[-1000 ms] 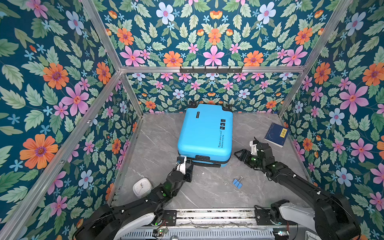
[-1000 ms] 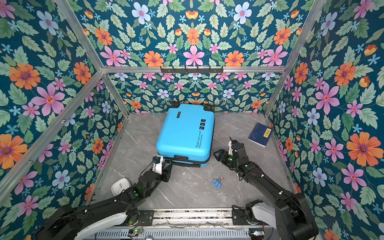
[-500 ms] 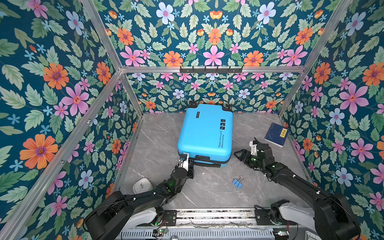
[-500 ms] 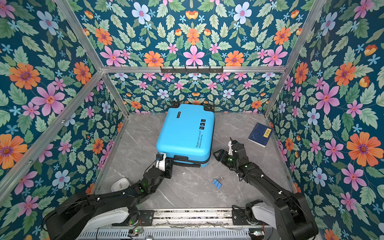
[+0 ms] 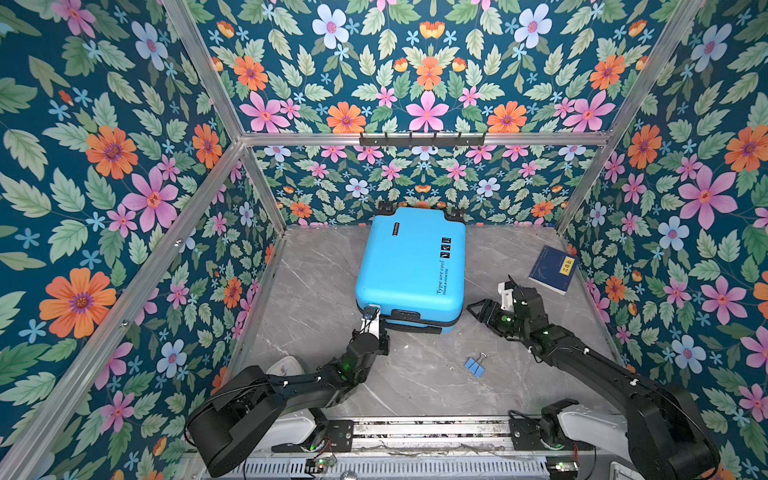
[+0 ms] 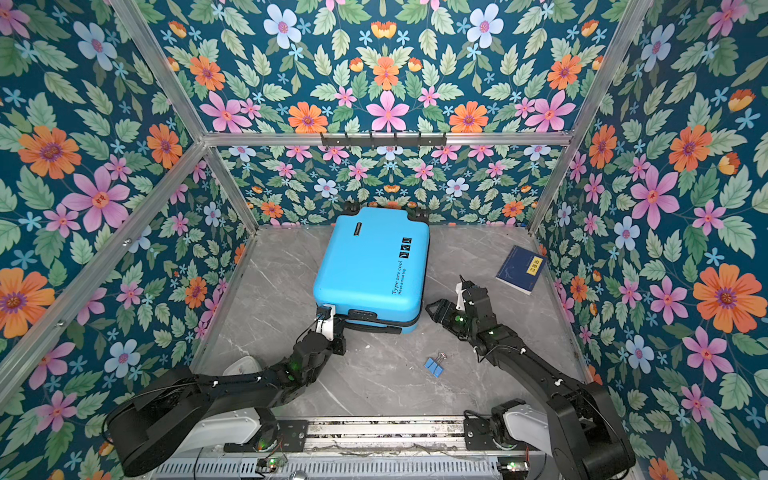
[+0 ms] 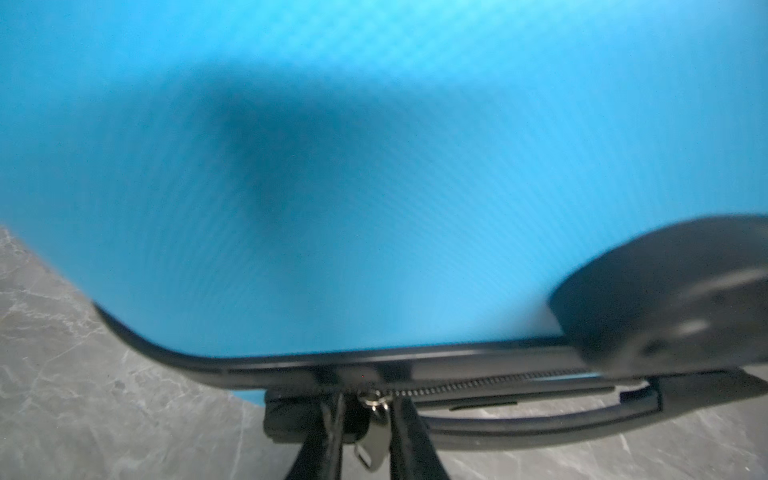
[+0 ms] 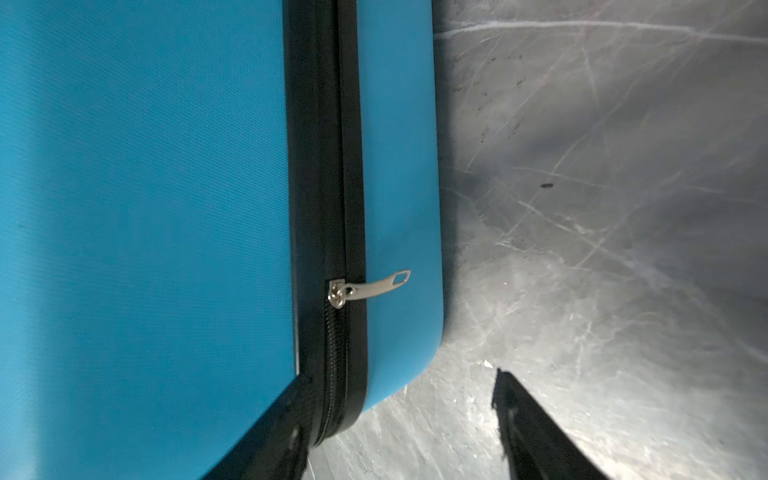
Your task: Pack the luggage
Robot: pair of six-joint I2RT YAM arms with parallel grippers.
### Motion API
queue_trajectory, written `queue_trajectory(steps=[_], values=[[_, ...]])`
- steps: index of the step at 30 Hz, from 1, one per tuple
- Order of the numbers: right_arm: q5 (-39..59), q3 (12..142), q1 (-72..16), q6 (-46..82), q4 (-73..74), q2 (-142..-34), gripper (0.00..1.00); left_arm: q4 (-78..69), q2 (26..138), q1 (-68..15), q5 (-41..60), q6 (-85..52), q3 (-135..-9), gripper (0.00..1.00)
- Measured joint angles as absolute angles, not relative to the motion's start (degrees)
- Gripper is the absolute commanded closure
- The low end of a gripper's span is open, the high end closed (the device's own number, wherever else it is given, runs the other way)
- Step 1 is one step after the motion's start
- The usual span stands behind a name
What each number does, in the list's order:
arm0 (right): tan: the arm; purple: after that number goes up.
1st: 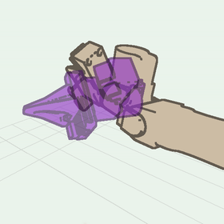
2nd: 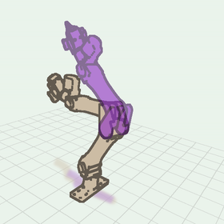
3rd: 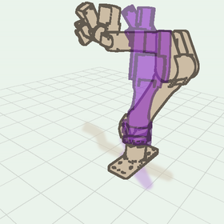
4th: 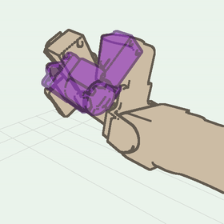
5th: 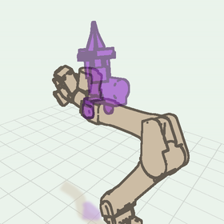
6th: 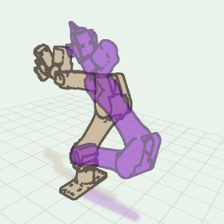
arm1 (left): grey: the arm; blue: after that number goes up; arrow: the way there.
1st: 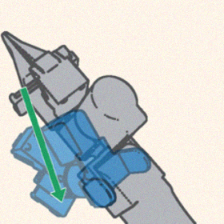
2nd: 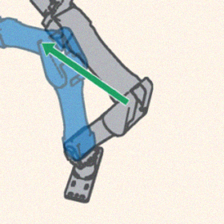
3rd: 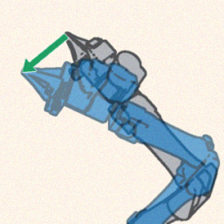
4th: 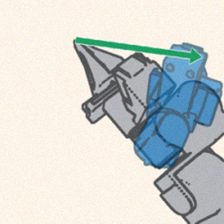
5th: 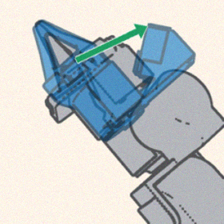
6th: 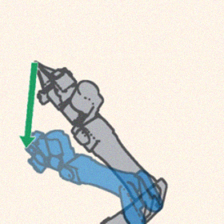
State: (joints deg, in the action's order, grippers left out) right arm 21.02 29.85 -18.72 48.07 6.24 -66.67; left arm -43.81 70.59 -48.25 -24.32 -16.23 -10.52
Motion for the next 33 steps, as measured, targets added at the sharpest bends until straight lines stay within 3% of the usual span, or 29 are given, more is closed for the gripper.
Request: queue_trajectory(steps=[4, 20, 33], values=[[21.9, 30.0, -19.1, 48.9, 7.3, -67.9, 0.31, -43.5, 69.8, -48.0, -22.5, -15.8, -10.4, 1.0], [16.5, 32.4, -27.4, 53.0, 8.9, -73.7, 0.36, -38.2, 66.1, -48.7, -14.5, -12.7, -11.9, 1.0], [12.8, 35.6, -32.7, 58.3, 12.6, -79.3, 0.38, -37.4, 71.5, -59.8, -17.5, -12.1, -16.6, 1.0]])
